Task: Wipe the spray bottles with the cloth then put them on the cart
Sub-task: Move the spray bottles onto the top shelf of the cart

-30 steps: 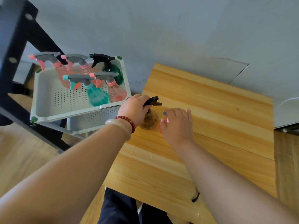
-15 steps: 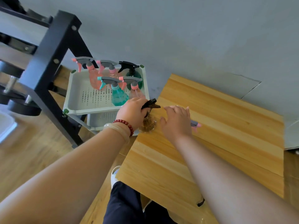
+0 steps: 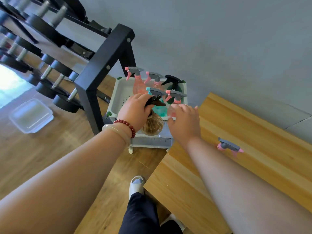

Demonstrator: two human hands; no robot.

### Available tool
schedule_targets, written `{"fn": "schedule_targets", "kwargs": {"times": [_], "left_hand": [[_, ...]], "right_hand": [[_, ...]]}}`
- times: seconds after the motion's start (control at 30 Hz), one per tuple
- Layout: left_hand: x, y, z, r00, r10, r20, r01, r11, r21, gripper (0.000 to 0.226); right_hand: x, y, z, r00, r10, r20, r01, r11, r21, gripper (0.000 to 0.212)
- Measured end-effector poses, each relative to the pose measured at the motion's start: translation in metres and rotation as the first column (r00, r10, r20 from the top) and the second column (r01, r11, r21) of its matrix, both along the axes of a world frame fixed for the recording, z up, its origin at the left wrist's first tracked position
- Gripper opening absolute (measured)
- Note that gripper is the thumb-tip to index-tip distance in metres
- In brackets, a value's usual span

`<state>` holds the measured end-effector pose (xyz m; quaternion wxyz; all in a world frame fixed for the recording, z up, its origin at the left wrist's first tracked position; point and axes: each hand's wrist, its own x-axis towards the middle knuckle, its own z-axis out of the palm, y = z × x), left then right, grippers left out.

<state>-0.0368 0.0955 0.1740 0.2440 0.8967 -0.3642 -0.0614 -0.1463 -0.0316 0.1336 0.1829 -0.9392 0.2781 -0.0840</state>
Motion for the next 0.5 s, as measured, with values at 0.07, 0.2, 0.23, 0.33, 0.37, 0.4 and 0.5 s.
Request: {"fn": "schedule_targets", "kwargs": {"times": [0.07,0.2,0.23,0.33,0.37,0.4,0.5], "left_hand": [[0.015,0.010,0.003,0.999,0.032,0.005,-0.032,0.999,-0.003,0.032],[0.043,0.027,0.008,0.996,0.087,0.013,-0.087,0.996,-0.010,0.029],[0.050,0.031,0.009,0.995,0.096,0.019,-0.096,0.995,-0.009,0.030],[0.074,0.039,0.012,0.994,0.105,0.027,-0.105,0.994,-0.007,0.028],[0.082,0.041,0.012,0.994,0.104,0.027,-0.104,0.995,-0.011,0.027],[0.090,0.042,0.013,0.994,0.103,0.026,-0.103,0.995,-0.015,0.027],[0.111,0.042,0.011,0.996,0.089,0.027,-0.088,0.996,-0.025,0.028]], "right_hand": [[0.016,0.007,0.001,1.000,0.017,-0.008,-0.017,1.000,-0.017,0.042],[0.048,0.018,0.004,0.997,0.062,-0.045,-0.064,0.997,-0.052,0.048],[0.056,0.021,0.005,0.997,0.065,-0.043,-0.067,0.997,-0.048,0.048],[0.078,0.026,0.003,0.998,0.062,-0.032,-0.064,0.996,-0.064,0.048],[0.084,0.027,0.003,0.998,0.056,-0.023,-0.058,0.996,-0.072,0.049],[0.090,0.028,0.003,0.999,0.048,-0.009,-0.049,0.996,-0.073,0.050],[0.105,0.029,0.004,0.999,0.034,-0.001,-0.034,0.998,-0.056,0.049]]}}
